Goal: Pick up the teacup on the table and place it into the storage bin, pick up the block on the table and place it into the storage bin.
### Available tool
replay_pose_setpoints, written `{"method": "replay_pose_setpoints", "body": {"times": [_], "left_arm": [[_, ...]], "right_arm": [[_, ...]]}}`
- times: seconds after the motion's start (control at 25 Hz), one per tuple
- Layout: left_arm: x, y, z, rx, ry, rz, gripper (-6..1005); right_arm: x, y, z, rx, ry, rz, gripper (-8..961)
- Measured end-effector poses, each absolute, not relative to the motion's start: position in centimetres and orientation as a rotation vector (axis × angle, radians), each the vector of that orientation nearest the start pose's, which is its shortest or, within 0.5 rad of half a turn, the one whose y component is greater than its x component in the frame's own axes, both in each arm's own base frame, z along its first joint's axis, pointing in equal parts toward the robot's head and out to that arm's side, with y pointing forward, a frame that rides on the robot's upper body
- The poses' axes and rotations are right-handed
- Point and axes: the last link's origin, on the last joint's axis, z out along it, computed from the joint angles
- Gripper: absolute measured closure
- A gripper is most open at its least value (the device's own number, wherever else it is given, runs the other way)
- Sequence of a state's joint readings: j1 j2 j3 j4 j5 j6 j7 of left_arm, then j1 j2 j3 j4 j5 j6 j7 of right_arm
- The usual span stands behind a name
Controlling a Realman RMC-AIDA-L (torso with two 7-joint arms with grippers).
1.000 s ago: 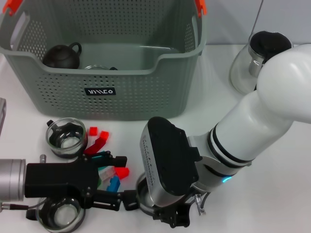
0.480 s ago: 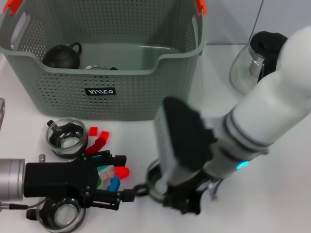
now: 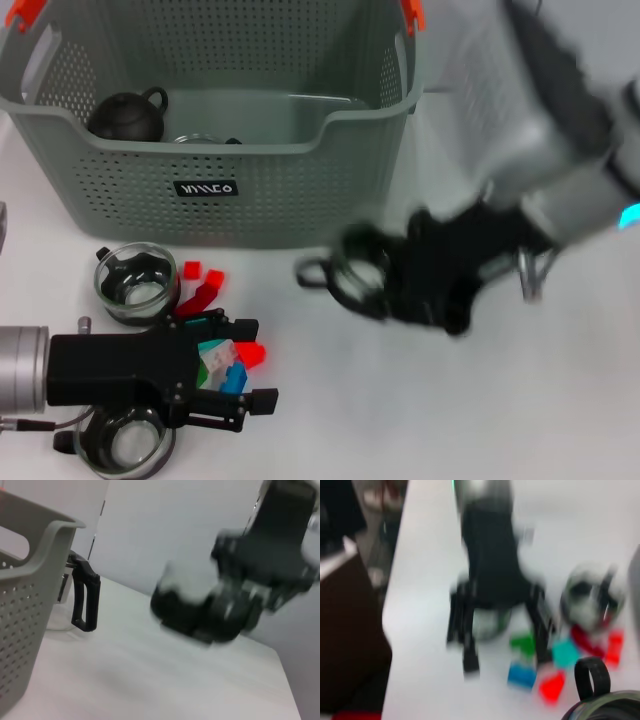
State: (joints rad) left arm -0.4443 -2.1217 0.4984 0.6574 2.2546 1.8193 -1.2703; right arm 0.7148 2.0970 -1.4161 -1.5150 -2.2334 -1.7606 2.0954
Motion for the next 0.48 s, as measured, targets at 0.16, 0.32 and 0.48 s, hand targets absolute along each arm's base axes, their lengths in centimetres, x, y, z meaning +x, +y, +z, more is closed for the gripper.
{"method": "replay_pose_setpoints", "body": {"times": [0.16,0.32,0.48], "left_arm": [[-28.7,26.3,-1.1,-2.884,-0.676,-0.759,52],[-28.6,26.3,-1.1,-2.885,-0.673,-0.770,51],[-28.5,26.3,-1.1,-2.887,-0.670,-0.774,51]], "right_arm": [[3.7,33.4,1.8,-3.077,-0.125,0.028,900],[0.5,35.8,2.9,-2.934,-0.114,0.251,899],[-1.6,39.1,2.7,-2.776,0.023,0.393,895]]}}
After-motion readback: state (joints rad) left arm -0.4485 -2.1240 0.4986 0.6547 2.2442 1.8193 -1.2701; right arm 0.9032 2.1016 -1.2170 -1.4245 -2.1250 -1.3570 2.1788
